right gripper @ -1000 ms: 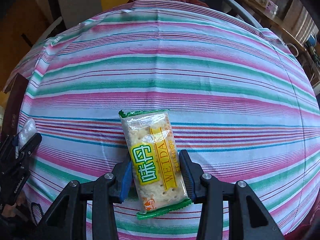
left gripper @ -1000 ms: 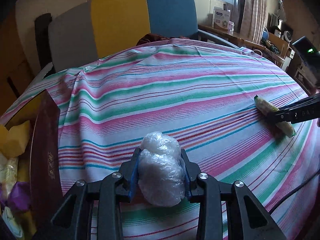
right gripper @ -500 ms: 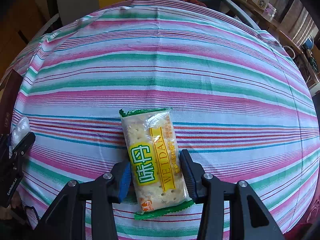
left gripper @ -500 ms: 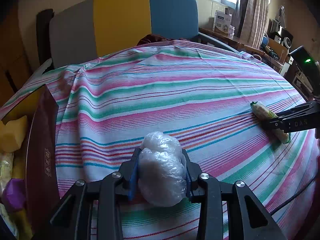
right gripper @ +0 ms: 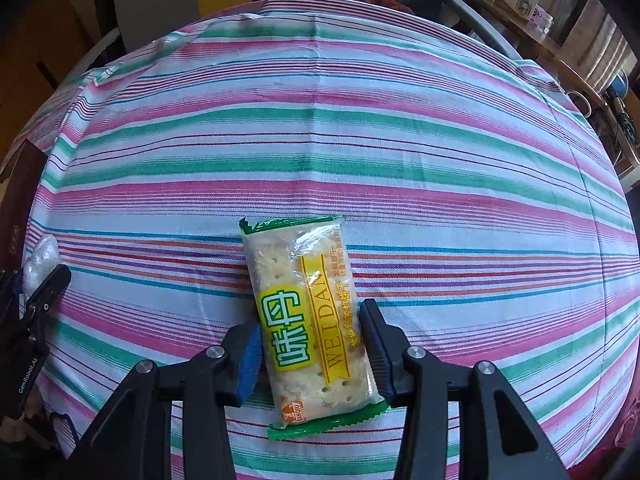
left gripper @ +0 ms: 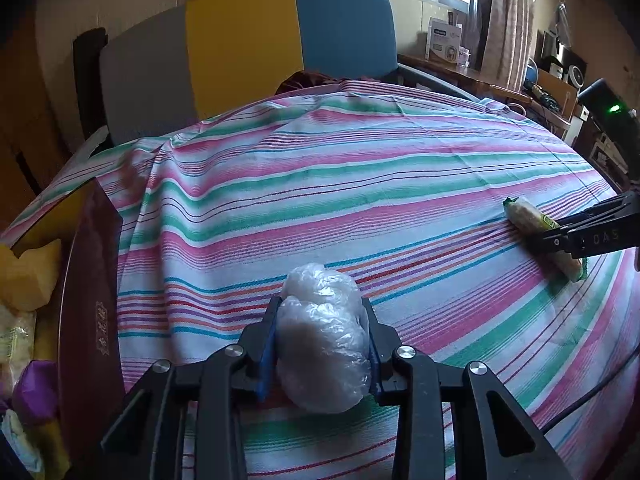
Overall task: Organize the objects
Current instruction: 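Carry the cotton ball and WEIDAN packet toward the gold tray with both grippers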
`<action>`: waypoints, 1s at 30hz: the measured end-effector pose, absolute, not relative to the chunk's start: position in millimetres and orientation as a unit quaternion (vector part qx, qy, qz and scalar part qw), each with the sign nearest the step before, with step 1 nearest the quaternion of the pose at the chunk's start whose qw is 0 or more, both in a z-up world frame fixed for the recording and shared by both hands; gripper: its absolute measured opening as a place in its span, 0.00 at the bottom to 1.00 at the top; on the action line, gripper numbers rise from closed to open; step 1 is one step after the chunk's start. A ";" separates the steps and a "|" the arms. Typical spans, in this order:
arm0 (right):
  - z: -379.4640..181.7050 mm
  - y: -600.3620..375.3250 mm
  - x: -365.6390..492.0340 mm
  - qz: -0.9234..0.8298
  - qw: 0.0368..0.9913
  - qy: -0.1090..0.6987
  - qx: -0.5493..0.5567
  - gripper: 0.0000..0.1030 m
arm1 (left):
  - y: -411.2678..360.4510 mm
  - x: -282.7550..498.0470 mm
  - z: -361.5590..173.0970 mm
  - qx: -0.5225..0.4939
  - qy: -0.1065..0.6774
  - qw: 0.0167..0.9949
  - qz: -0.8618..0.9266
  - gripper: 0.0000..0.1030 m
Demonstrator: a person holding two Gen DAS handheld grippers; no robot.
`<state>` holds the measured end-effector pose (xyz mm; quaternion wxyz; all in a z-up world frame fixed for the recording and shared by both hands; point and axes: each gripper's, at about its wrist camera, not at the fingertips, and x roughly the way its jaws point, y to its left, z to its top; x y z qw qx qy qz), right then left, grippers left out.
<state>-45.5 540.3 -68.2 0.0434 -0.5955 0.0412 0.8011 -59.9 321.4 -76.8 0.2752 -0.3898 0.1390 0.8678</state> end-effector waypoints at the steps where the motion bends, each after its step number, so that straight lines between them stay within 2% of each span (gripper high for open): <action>1: -69.6 539.4 -46.0 0.801 0.044 0.040 -0.595 0.45 | 321.5 -59.5 -76.4 -0.390 0.140 0.275 0.868 0.34; 10: -69.1 540.2 -48.0 0.802 0.044 0.034 -0.595 0.45 | 295.1 -27.1 -46.5 -0.384 0.131 0.303 0.862 0.34; 17: -69.8 535.4 -49.3 0.801 0.048 0.015 -0.597 0.44 | 237.3 -6.1 -9.3 -0.369 0.108 0.312 0.869 0.34; 26: -66.3 514.2 -50.9 0.793 0.099 -0.023 -0.601 0.44 | 88.3 -29.9 4.1 -0.380 0.034 0.187 0.905 0.34; 30: -65.0 482.5 -55.1 0.795 0.082 0.015 -0.601 0.44 | 31.7 -37.0 0.7 -0.387 -0.004 0.126 0.914 0.34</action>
